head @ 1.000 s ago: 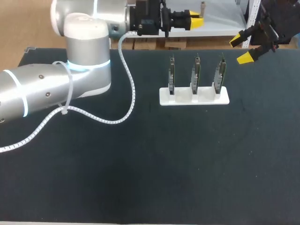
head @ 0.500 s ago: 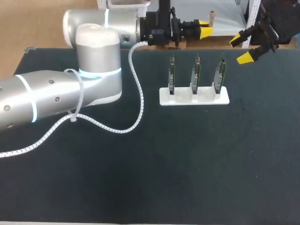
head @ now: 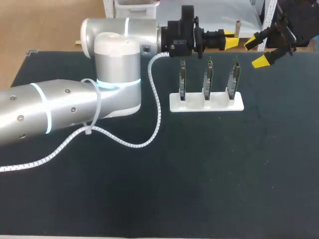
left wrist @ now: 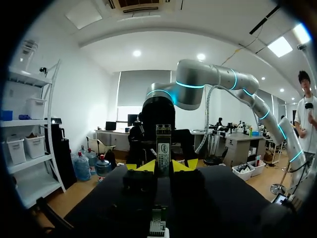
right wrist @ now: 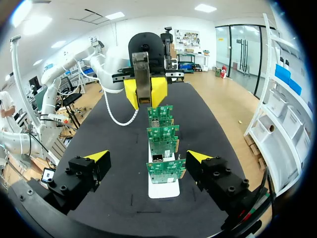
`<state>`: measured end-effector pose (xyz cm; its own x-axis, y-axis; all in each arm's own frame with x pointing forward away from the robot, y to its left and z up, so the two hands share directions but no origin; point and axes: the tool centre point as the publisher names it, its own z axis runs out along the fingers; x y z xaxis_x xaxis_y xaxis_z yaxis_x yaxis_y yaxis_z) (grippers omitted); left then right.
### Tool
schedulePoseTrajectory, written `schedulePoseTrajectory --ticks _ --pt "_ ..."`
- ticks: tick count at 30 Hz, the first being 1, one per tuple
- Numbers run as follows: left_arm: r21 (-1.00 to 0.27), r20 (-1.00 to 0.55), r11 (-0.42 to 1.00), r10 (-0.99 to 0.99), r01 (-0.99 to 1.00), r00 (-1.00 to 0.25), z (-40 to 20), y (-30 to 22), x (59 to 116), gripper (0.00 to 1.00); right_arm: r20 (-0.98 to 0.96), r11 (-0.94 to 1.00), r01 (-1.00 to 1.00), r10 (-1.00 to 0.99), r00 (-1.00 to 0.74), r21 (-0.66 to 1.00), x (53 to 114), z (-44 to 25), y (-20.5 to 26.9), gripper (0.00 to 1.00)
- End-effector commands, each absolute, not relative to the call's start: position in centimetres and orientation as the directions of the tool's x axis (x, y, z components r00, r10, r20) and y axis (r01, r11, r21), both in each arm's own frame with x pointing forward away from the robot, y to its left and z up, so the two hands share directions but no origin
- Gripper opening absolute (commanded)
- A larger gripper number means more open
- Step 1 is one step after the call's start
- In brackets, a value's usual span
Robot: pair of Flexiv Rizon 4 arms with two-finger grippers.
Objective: Pick up the optical module with the left hand, and insert it into the network port with the right hand.
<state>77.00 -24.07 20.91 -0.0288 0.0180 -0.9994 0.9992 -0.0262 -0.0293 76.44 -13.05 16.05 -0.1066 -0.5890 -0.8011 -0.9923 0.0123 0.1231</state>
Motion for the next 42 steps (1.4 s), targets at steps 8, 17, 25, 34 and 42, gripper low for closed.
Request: schedulePoseTrajectory --ticks 8,17,25,34,42 --pt "-0.029 -0.999 -0.022 0.033 0.999 -0.028 20.2 -25.4 76.9 0.0 -0.801 0.016 -0.993 -0.59 -0.106 0.12 76.2 16.1 -13.0 1.0" --pt "-0.023 -0.999 0.007 0.044 1.0 -0.024 19.7 -25.4 76.5 0.0 -0.801 0.016 -0.993 -0.59 -0.106 0.12 76.2 16.1 -13.0 1.0" --pt "-0.033 -0.998 0.017 0.045 0.999 -0.034 18.6 -25.5 76.5 0.0 -0.801 0.016 -0.993 -0.59 -0.106 0.12 76.2 16.1 -13.0 1.0" --pt "-0.043 -0.998 0.03 0.04 0.999 -0.044 18.3 -25.6 76.7 0.0 -0.801 0.016 -0.993 -0.59 -0.106 0.12 76.2 16.1 -13.0 1.0" --pt "-0.037 -0.998 0.028 0.044 0.999 -0.038 18.3 -25.7 76.8 0.0 -0.801 0.016 -0.993 -0.59 -0.106 0.12 76.2 16.1 -13.0 1.0"
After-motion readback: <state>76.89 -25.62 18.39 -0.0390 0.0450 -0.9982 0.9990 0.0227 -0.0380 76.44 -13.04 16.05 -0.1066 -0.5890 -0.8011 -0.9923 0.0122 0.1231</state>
